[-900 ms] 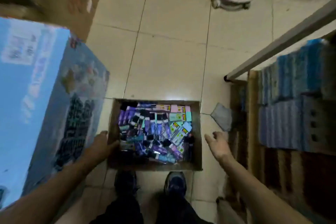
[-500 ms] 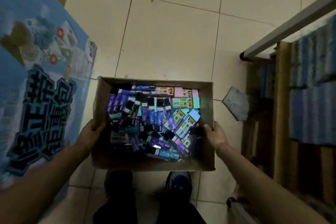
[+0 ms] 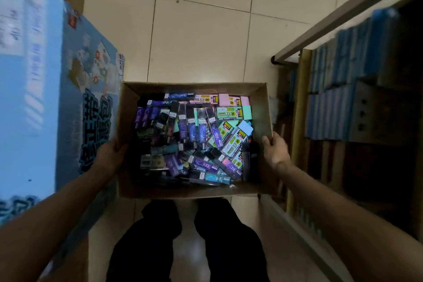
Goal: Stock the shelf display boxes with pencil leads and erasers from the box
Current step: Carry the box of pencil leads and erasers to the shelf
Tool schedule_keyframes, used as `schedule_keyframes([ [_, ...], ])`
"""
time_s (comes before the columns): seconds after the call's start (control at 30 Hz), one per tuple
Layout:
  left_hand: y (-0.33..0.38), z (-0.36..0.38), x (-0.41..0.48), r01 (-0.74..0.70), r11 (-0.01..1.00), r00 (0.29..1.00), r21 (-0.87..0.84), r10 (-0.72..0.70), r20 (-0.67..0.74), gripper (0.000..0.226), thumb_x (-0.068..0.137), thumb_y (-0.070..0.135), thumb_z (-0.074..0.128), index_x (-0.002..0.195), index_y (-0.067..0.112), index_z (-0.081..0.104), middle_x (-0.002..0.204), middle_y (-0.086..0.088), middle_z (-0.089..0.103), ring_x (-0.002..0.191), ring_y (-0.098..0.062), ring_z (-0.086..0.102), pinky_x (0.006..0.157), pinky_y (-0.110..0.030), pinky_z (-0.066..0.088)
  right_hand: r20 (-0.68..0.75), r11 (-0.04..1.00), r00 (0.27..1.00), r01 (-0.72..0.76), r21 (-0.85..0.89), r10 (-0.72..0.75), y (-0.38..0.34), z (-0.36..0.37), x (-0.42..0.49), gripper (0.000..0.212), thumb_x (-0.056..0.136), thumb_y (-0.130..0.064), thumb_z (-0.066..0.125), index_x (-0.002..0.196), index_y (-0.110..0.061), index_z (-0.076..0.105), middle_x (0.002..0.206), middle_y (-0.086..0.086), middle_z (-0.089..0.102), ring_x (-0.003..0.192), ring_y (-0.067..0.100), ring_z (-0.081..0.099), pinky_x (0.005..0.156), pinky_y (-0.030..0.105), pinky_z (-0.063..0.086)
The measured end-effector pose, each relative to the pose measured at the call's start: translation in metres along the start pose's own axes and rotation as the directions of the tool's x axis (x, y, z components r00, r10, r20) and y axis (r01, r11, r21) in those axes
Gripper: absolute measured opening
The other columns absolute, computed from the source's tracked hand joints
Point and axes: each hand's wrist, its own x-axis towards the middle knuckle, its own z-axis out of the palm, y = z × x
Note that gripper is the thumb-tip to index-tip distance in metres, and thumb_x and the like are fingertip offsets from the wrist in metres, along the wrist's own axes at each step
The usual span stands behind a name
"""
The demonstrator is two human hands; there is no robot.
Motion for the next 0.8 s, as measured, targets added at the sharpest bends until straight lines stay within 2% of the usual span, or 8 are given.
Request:
schedule_keyframes([
  [0.1, 0.039, -0.045, -0.063, -0.07, 0.997, 0.995, 0.04, 0.072, -0.065, 0.027, 0.097, 0.016, 0.051, 0.108, -0.006, 0.061, 0.098, -0.028, 0.063, 0.09, -0.037, 0.061, 0.073, -0.039, 0.044, -0.021, 1.0, 1.0, 0.005, -0.01, -0.006, -0.038, -0.056, -0.051, 0.034, 0.1, -0.017, 0.042, 0.128, 0.001, 0.048, 0.126, 0.019, 0.058, 0.118, 0.034, 0.052, 0.098, 0.034, 0.041],
  [0.2, 0.082, -0.096, -0.118, -0.122, 0.987, 0.983, 0.105, 0.134, -0.123, 0.029, 0.097, 0.023, 0.052, 0.094, -0.004, 0.063, 0.085, -0.024, 0.061, 0.084, -0.038, 0.061, 0.066, -0.037, 0.038, -0.07, 0.997, 0.995, 0.071, -0.028, -0.073, -0.076, -0.111, -0.1, 0.03, 0.099, -0.018, 0.044, 0.121, 0.0, 0.053, 0.119, 0.02, 0.062, 0.112, 0.035, 0.056, 0.089, 0.033, 0.043],
  [0.27, 0.112, -0.13, -0.149, -0.133, 0.979, 0.966, 0.153, 0.163, -0.2, 0.037, 0.096, 0.03, 0.051, 0.088, -0.005, 0.061, 0.089, -0.03, 0.062, 0.088, -0.044, 0.06, 0.068, -0.039, 0.037, -0.095, 0.991, 0.987, 0.123, -0.049, -0.127, -0.1, -0.143, -0.129, 0.029, 0.098, -0.02, 0.046, 0.114, 0.002, 0.055, 0.113, 0.022, 0.064, 0.106, 0.037, 0.059, 0.083, 0.034, 0.044],
  [0.33, 0.141, -0.162, -0.177, -0.181, 0.97, 0.935, 0.161, 0.22, -0.279, 0.046, 0.092, 0.039, 0.045, 0.08, -0.003, 0.059, 0.086, -0.03, 0.062, 0.084, -0.044, 0.059, 0.065, -0.037, 0.034, -0.129, 0.988, 0.979, 0.152, -0.038, -0.156, -0.124, -0.171, -0.154, 0.027, 0.098, -0.022, 0.047, 0.107, 0.002, 0.057, 0.107, 0.024, 0.065, 0.101, 0.039, 0.059, 0.079, 0.036, 0.044],
  [0.43, 0.184, -0.207, -0.212, -0.22, 0.964, 0.879, 0.148, 0.262, -0.399, 0.04, 0.096, 0.033, 0.048, 0.079, -0.002, 0.059, 0.085, -0.031, 0.062, 0.083, -0.046, 0.058, 0.064, -0.037, 0.033, -0.161, 0.982, 0.97, 0.188, 0.008, -0.184, -0.166, -0.209, -0.185, 0.026, 0.097, -0.023, 0.047, 0.105, -0.001, 0.058, 0.106, 0.021, 0.065, 0.1, 0.036, 0.06, 0.078, 0.034, 0.043],
  [0.5, 0.211, -0.235, -0.228, -0.246, 0.958, 0.844, 0.145, 0.286, -0.454, 0.036, 0.096, 0.03, 0.049, 0.078, 0.001, 0.059, 0.085, -0.03, 0.062, 0.083, -0.046, 0.057, 0.065, -0.039, 0.036, -0.184, 0.971, 0.956, 0.238, 0.025, -0.23, -0.196, -0.232, -0.196, 0.027, 0.098, -0.022, 0.047, 0.111, -0.002, 0.058, 0.109, 0.02, 0.066, 0.102, 0.035, 0.06, 0.08, 0.031, 0.043],
  [0.67, 0.285, -0.292, -0.247, -0.303, 0.94, 0.798, 0.159, 0.341, -0.497, 0.035, 0.095, 0.031, 0.05, 0.084, 0.0, 0.064, 0.087, -0.03, 0.063, 0.087, -0.047, 0.057, 0.073, -0.044, 0.043, -0.261, 0.952, 0.921, 0.304, 0.015, -0.29, -0.277, -0.29, -0.194, 0.029, 0.097, -0.022, 0.047, 0.113, -0.001, 0.059, 0.111, 0.024, 0.065, 0.104, 0.04, 0.059, 0.086, 0.042, 0.047],
  [0.8, 0.348, -0.323, -0.244, -0.333, 0.929, 0.754, 0.159, 0.364, -0.547, 0.037, 0.095, 0.032, 0.051, 0.079, 0.001, 0.063, 0.085, -0.033, 0.062, 0.083, -0.048, 0.056, 0.066, -0.041, 0.041, -0.303, 0.94, 0.896, 0.34, -0.003, -0.325, -0.33, -0.332, -0.175, 0.025, 0.096, -0.023, 0.047, 0.102, -0.001, 0.06, 0.102, 0.025, 0.065, 0.097, 0.042, 0.057, 0.074, 0.036, 0.04],
])
